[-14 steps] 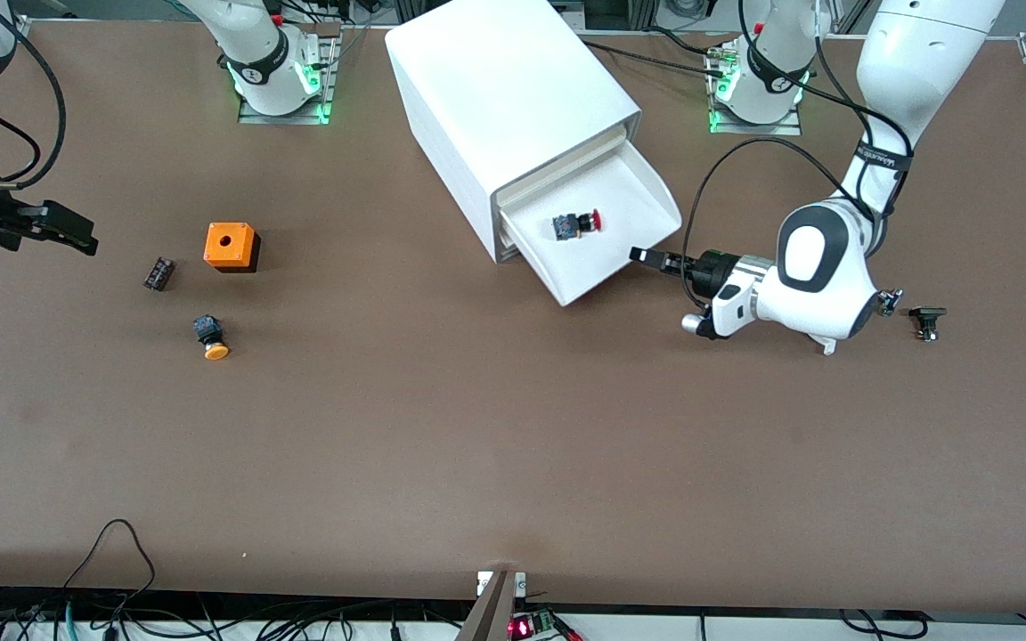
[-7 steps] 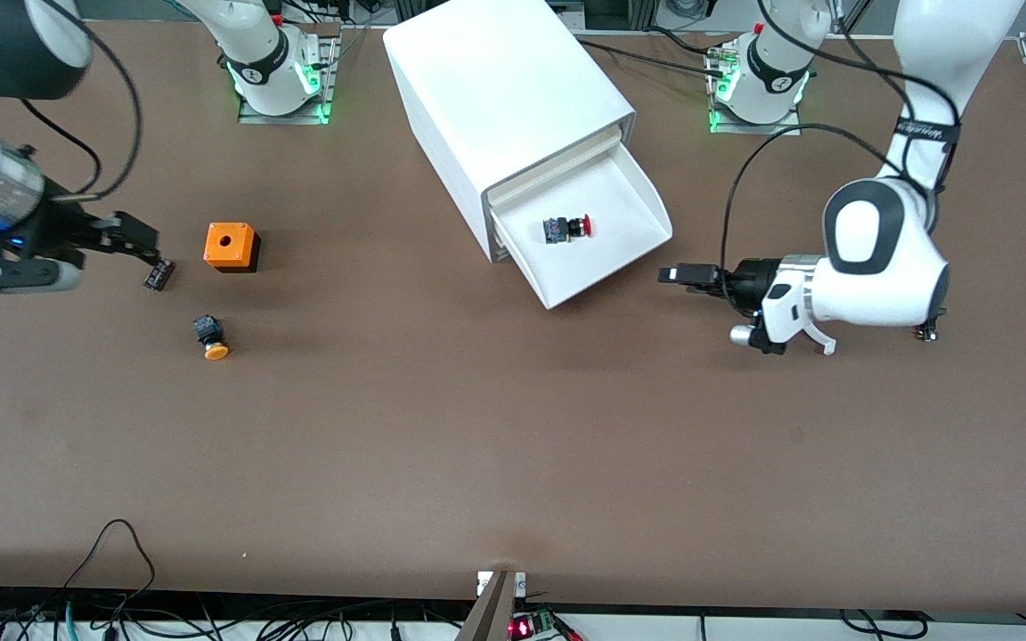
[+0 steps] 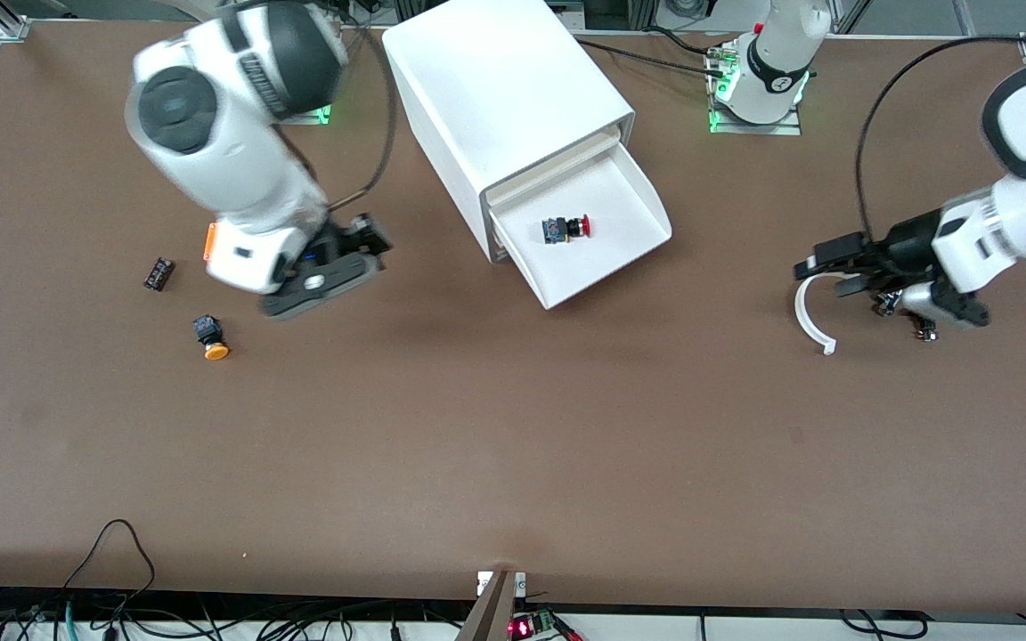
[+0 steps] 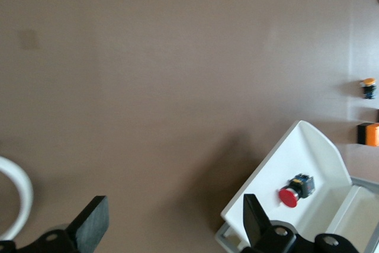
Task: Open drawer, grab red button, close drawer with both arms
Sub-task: 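Pull the drawer open with the left gripper while the right gripper approaches, then lower the right gripper into the open drawer over the red button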
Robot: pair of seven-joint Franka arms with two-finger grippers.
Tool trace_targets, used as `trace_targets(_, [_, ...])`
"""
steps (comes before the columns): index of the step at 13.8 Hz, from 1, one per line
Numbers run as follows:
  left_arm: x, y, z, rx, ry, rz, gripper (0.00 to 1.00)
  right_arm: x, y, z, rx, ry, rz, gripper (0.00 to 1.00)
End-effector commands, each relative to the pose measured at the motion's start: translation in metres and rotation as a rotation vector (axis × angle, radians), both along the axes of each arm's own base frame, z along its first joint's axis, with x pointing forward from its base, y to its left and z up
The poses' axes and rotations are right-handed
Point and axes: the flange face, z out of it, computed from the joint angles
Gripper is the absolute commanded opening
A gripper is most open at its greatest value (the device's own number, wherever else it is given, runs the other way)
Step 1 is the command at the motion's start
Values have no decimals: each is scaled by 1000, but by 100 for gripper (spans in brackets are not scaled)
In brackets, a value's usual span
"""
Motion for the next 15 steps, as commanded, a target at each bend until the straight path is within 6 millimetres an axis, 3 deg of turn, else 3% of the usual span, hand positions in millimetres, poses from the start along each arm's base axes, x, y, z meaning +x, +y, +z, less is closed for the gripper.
trace_targets(1, [-15, 5, 48, 107, -20, -56, 100, -18, 76, 0, 62, -90, 119, 100])
trace_targets(3, [-22, 29, 66, 121, 30, -59, 100, -46, 156, -7, 94, -152, 242, 100])
trace_targets(4, [-20, 43, 73, 119, 43, -46, 100, -48, 172, -20, 92, -146, 269, 100])
trace_targets(6, [-17, 55, 88, 178, 26, -44, 100, -73, 214, -40, 79, -140, 386, 100])
trace_targets(9, [-18, 56, 90, 193, 31, -49, 100, -98, 240, -56, 46, -145, 537, 100])
trace_targets(12, [-18, 59, 106, 197, 20, -49, 100, -110, 247, -61, 28, -135, 648, 100])
trace_targets(15, [-13, 59, 95, 193, 56, -61, 100, -113, 242, -72, -75, -122, 826, 100])
